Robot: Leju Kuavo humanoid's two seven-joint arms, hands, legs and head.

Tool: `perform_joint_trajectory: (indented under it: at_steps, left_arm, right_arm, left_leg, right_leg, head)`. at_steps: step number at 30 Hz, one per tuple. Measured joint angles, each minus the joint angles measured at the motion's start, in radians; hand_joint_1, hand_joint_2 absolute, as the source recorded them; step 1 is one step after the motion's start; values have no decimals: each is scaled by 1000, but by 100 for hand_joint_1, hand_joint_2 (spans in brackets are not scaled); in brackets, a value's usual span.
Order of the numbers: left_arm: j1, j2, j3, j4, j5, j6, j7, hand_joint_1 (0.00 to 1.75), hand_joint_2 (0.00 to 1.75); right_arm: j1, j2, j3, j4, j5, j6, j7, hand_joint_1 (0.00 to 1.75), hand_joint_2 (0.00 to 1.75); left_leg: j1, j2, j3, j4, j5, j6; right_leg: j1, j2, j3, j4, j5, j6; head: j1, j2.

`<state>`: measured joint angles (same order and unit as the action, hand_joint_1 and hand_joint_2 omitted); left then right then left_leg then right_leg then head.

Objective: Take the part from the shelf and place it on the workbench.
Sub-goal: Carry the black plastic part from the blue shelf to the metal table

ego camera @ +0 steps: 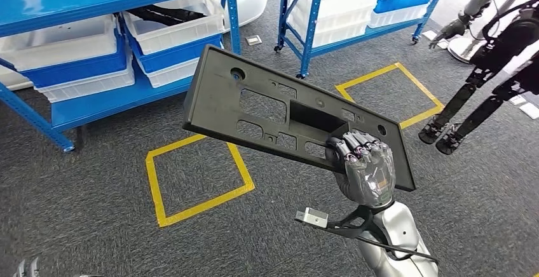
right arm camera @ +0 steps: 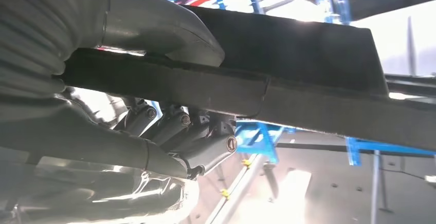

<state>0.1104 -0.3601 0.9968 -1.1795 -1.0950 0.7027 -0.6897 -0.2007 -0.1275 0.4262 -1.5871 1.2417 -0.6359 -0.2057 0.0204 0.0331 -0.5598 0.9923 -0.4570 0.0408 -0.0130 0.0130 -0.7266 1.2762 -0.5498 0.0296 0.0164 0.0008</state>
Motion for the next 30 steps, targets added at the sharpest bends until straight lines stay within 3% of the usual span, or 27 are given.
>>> perform_joint_trajectory:
  at_steps: [1, 2, 4, 6, 8, 9, 11, 13, 14, 15, 16, 17, 18, 20, 22, 24, 26, 28, 30]
  left_arm:
    - [-9, 0, 15, 8, -12, 0, 0, 0, 175]
    - [-19, 0, 32, 18, -27, 0, 0, 0, 175]
    - [-38, -1, 66, 40, -63, 0, 0, 0, 175]
    - [-54, -1, 99, 63, -99, 0, 2, 0, 175]
    - [-59, -1, 115, 83, -142, 0, 43, 0, 175]
    - [-44, -1, 105, 78, -188, 0, 103, 0, 175]
    - [18, -4, 23, 27, -337, 0, 354, 0, 175]
    - [76, -2, -141, -22, -449, 1, 772, 0, 175]
    - [92, 5, -244, -27, -466, 1, 1013, 0, 175]
    - [103, 16, -347, -25, -466, 1, 1229, 0, 175]
    - [114, 22, -444, -24, -458, 1, 1383, 0, 175]
    - [127, 23, -531, -30, -447, 0, 1464, 0, 175]
    - [141, 18, -611, -41, -435, 0, 1486, 0, 175]
    - [171, 5, -769, -69, -422, 0, 1449, 0, 175]
    - [190, -1, -896, -79, -409, 0, 1390, 0, 175]
    - [199, -9, -972, -81, -380, 0, 1313, 0, 175]
    - [201, -14, -1008, -80, -331, 0, 1185, 0, 175]
    - [201, -16, -1019, -74, -277, 0, 1012, 0, 175]
    - [200, -15, -1019, -64, -240, 0, 881, 0, 175]
  right_arm:
    - [3, -1, 1, 0, 6, 0, 4, 175, 175]
    - [5, -3, 2, -1, 11, 0, 10, 175, 175]
    - [4, -5, 3, -5, 20, 0, 21, 175, 175]
    - [1, -4, 7, -8, 28, 0, 30, 175, 175]
    - [-3, 1, 14, -6, 38, 0, 35, 175, 175]
    - [-6, 6, 20, -3, 43, 0, 37, 175, 175]
    - [-23, 20, 37, 5, 44, 1, 38, 175, 175]
    - [-44, 40, 55, 15, 40, 2, 38, 175, 175]
    - [-53, 49, 64, 21, 37, 3, 38, 175, 175]
    - [-60, 56, 71, 27, 38, 4, 40, 175, 175]
    - [-66, 64, 76, 32, 47, 6, 46, 175, 175]
    - [-69, 72, 80, 36, 64, 8, 53, 175, 175]
    - [-69, 80, 81, 40, 82, 9, 60, 175, 175]
    - [-66, 96, 81, 51, 105, 9, 62, 175, 175]
    - [-65, 110, 79, 64, 107, 9, 51, 175, 175]
    - [-65, 121, 77, 73, 98, 14, 34, 175, 175]
    - [-70, 130, 76, 81, 73, 29, 16, 175, 175]
    - [-81, 139, 75, 89, 40, 52, -2, 175, 175]
    - [-88, 146, 75, 98, 18, 69, -15, 175, 175]
  left_leg:
    - [0, 15, -1, 0, 0, -1]
    - [1, 28, 0, 0, -1, -3]
    - [1, 50, 3, 1, -4, -11]
    - [-3, 68, 7, 3, -7, -25]
    - [-3, 86, 11, 2, -8, -37]
    - [0, 87, 12, 5, -12, -44]
    - [8, 48, -2, 53, -52, -52]
    - [10, -11, -54, 176, -126, -54]
    - [8, -26, -84, 242, -154, -53]
    - [8, -33, -105, 285, -165, -52]
    - [8, -36, -110, 293, -157, -50]
    - [8, -38, -96, 262, -130, -46]
    - [8, -49, -68, 202, -95, -41]
    - [10, -105, -12, 80, -45, -32]
    - [6, -138, 5, 34, -36, -27]
    - [1, -111, 7, 25, -30, -19]
    - [2, -80, 11, 13, -21, -5]
    - [1, -47, 13, 7, -18, 2]
    - [-1, -14, 11, 8, -18, 2]
  right_leg:
    - [-4, -4, 8, -7, 7, 9]
    - [-9, -11, 37, -55, 27, 20]
    - [-13, -48, 119, -197, 72, 33]
    - [-7, -71, 160, -273, 91, 26]
    - [0, -54, 156, -276, 95, 11]
    - [-5, -41, 155, -276, 97, 4]
    - [-13, -11, 154, -279, 103, -15]
    - [-11, 13, 152, -280, 108, -28]
    - [-8, 20, 151, -280, 110, -31]
    - [-5, 29, 150, -280, 111, -33]
    - [-3, 39, 149, -279, 111, -33]
    - [-2, 51, 149, -278, 112, -34]
    - [-1, 64, 149, -276, 112, -33]
    - [3, 84, 144, -269, 112, -31]
    - [1, 105, 130, -264, 117, -20]
    - [-3, 126, 115, -264, 124, -4]
    - [0, 87, 90, -231, 108, 3]
    - [1, 22, 34, -121, 58, 3]
    - [-3, 1, -23, 0, 14, 8]
  head:
    - [0, 0]
    - [0, 0]
    - [1, 0]
    - [0, 0]
    - [-1, 0]
    - [-2, 0]
    - [-5, 0]
    - [-12, 0]
    - [-14, 0]
    - [-15, 0]
    - [-16, 0]
    - [-15, 0]
    - [-15, 0]
    - [-14, 0]
    - [-12, 0]
    - [-13, 0]
    - [-10, 0]
    - [-3, 0]
    - [0, 0]
